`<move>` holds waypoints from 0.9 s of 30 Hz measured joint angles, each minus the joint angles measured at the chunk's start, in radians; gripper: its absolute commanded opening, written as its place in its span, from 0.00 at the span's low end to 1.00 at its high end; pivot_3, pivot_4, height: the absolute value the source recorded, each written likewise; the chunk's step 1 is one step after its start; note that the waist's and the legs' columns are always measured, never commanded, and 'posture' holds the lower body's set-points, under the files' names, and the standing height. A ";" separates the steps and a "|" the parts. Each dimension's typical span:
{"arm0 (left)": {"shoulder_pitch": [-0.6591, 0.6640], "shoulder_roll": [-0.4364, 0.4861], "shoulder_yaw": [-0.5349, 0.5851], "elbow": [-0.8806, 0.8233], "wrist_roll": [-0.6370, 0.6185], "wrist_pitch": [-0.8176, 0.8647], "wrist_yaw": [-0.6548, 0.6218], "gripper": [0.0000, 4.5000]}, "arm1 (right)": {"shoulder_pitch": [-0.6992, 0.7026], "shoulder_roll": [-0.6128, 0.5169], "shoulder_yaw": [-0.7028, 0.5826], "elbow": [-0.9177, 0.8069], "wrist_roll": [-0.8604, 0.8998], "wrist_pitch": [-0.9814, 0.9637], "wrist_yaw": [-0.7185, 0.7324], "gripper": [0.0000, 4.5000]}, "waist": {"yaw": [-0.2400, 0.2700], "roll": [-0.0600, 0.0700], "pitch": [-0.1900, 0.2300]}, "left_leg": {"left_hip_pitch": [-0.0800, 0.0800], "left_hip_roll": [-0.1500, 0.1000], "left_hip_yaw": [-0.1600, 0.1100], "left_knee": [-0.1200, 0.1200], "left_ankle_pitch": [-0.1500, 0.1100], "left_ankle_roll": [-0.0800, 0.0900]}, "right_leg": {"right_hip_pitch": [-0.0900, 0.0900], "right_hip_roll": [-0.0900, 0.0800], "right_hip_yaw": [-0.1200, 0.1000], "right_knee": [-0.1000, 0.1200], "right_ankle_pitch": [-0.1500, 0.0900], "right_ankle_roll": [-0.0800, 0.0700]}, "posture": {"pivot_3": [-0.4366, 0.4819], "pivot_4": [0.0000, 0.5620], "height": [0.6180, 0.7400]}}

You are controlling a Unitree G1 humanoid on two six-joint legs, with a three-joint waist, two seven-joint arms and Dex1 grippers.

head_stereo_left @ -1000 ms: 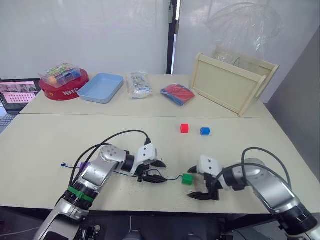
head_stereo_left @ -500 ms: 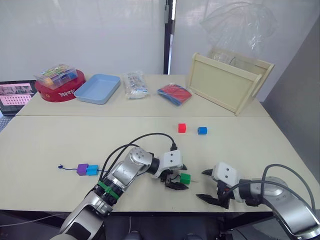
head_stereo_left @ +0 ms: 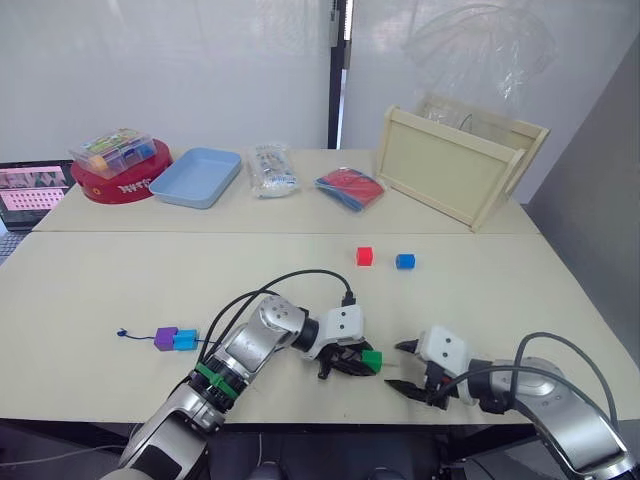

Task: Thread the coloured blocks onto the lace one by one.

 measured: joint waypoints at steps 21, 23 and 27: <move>0.017 0.091 0.027 -0.031 -0.017 -0.006 -0.022 0.29 | -0.050 -0.034 0.019 0.029 -0.012 -0.014 0.041 0.00 | -0.009 0.000 0.000 | 0.000 0.001 0.000 0.000 0.000 0.000 | 0.000 0.001 0.000 0.001 0.000 0.000 | 0.48 0.27 1.00; 0.036 0.184 0.062 -0.055 -0.033 -0.007 -0.052 0.29 | -0.050 -0.043 0.014 0.028 -0.008 -0.015 0.047 0.00 | -0.022 0.000 0.000 | 0.001 0.002 0.000 -0.001 0.000 0.000 | 0.000 0.002 0.001 0.001 0.000 0.000 | 0.48 0.27 1.00; 0.066 0.336 0.138 -0.059 -0.048 -0.030 -0.095 0.29 | -0.048 -0.046 0.011 0.030 0.005 -0.015 0.058 0.00 | -0.027 0.000 0.000 | 0.003 0.002 0.000 -0.003 0.000 0.000 | 0.000 0.002 0.001 0.001 0.000 0.000 | 0.48 0.27 1.00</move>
